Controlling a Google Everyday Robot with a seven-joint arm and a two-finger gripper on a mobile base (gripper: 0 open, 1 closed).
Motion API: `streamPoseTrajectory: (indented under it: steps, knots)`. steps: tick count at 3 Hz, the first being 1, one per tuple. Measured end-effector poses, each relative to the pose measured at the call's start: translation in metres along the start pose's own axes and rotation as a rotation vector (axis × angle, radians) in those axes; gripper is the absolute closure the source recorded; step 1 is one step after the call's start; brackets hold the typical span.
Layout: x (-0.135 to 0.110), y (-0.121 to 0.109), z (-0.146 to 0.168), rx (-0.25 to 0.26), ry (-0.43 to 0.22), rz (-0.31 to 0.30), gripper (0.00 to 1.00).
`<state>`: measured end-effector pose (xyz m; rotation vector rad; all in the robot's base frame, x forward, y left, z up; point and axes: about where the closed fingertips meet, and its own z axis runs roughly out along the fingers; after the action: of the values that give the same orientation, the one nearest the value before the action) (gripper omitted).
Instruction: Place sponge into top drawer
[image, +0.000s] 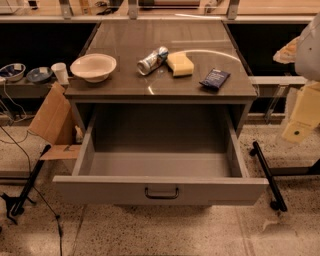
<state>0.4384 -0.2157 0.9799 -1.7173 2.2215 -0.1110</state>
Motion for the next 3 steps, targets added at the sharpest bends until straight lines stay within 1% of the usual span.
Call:
streamPoseTrajectory:
  steps: [1,2,3]
  knots:
    - [0.000,0.000,0.000,0.000,0.000,0.000,0.00]
    - [-0.013,-0.007,-0.002,0.009,-0.020,-0.016,0.00]
    - [-0.041,-0.029,0.001,0.034,-0.094,-0.033,0.00]
